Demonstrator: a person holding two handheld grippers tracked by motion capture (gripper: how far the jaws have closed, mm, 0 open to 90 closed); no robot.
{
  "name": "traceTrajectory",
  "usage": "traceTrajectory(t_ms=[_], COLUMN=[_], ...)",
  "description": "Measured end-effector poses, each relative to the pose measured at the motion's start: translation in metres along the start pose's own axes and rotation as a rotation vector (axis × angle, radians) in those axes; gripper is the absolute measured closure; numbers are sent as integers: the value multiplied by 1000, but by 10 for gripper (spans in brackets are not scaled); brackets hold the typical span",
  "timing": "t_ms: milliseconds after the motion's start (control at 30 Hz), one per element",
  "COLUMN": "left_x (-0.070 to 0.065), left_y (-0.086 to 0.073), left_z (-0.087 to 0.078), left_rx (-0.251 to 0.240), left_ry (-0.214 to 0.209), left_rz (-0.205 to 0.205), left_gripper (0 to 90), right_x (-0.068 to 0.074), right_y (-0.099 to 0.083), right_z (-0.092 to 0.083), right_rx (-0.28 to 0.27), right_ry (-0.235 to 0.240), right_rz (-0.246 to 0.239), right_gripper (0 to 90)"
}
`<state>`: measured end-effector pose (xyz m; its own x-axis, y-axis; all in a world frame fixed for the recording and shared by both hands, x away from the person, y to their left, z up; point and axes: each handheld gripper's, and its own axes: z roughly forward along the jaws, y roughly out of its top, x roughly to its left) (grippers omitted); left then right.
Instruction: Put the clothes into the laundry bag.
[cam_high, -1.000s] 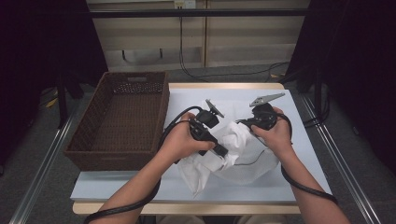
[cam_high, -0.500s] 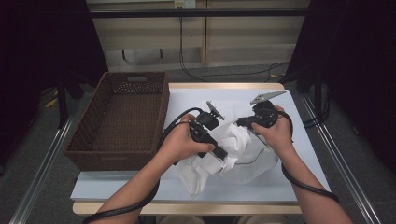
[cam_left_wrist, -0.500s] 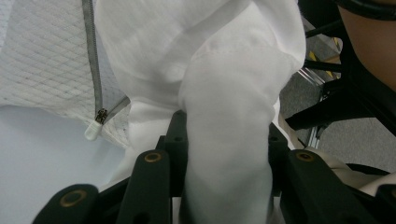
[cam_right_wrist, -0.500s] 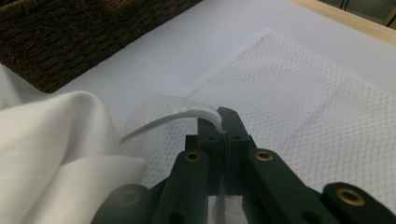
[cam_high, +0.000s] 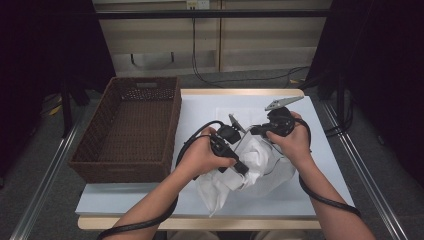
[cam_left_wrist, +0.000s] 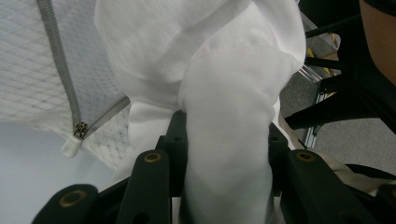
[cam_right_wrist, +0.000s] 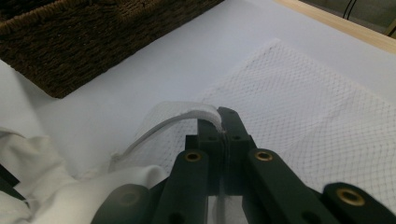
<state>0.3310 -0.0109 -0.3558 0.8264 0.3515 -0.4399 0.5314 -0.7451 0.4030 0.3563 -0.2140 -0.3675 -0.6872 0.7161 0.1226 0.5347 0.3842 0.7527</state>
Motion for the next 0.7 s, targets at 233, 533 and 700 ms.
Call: traceTrajectory(t_ms=[233, 533, 700], left_x=[5, 8, 6], left_y=[3, 1, 0], left_z=[7, 9, 9], left_rx=[8, 7, 13], left_ry=[9, 9, 2], left_rz=[-7, -14, -11], left_gripper=[647, 648, 647], right_x=[2, 3, 4], right_y=[1, 2, 4], right_z=[-3, 0, -1], right_rx=[5, 3, 5], right_ry=[-4, 3, -6], right_rz=[-3, -7, -6], right_gripper=[895, 895, 895])
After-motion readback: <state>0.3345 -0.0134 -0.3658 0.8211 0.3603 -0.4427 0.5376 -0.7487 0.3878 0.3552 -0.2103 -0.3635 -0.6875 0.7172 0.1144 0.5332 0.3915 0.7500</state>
